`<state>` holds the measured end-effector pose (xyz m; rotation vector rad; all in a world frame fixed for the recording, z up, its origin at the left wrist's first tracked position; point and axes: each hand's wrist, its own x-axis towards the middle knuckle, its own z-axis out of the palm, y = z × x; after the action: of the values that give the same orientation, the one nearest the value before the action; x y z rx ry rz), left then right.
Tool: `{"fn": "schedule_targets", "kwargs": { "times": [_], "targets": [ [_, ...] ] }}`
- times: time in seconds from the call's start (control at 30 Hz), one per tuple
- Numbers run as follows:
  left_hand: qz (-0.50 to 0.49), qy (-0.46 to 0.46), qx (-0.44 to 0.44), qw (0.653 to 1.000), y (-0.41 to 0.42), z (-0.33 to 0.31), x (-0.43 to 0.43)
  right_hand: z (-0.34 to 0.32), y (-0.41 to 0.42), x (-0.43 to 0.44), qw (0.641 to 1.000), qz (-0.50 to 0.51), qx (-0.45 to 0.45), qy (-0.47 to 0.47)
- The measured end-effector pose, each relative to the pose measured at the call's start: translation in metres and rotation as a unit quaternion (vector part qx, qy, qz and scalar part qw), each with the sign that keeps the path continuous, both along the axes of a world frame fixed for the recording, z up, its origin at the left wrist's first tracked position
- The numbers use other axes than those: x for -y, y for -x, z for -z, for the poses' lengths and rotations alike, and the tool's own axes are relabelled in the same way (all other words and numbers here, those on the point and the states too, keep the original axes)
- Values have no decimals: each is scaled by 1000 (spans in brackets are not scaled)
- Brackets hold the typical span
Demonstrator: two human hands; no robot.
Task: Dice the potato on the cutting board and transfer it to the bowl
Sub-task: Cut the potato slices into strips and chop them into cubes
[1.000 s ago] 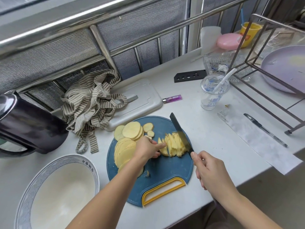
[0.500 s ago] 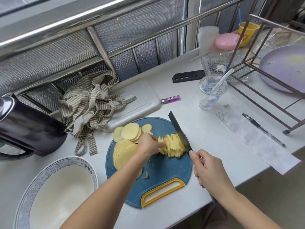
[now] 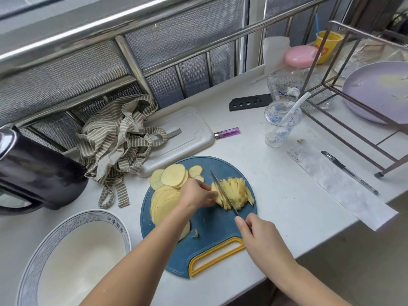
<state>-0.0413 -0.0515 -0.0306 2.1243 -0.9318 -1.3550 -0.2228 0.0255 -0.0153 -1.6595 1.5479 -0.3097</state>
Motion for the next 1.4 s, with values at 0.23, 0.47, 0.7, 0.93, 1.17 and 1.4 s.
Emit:
{"fn": "schedule_targets", "kwargs": {
  "times": [0.23, 0.47, 0.7, 0.93, 1.17, 1.4],
  "targets": [
    [14, -1, 3, 1000, -5, 2, 1, 2, -20, -2, 998, -13, -51, 34],
    [22, 16, 7, 1000, -7, 5, 0, 5, -19, -16, 998, 1, -63, 17],
    [23, 29, 17, 999, 0, 9, 1, 12, -26, -23, 999, 31, -30, 12],
    [7, 4, -36, 999, -7, 6, 1, 10, -24, -23, 999, 25, 14, 21],
    [-6, 0, -69, 998, -8, 6, 0, 15, -19, -17, 998, 47, 45, 14],
    [-10, 28, -63, 998, -5, 10, -2, 16, -21, -15, 998, 35, 54, -1]
  ]
}}
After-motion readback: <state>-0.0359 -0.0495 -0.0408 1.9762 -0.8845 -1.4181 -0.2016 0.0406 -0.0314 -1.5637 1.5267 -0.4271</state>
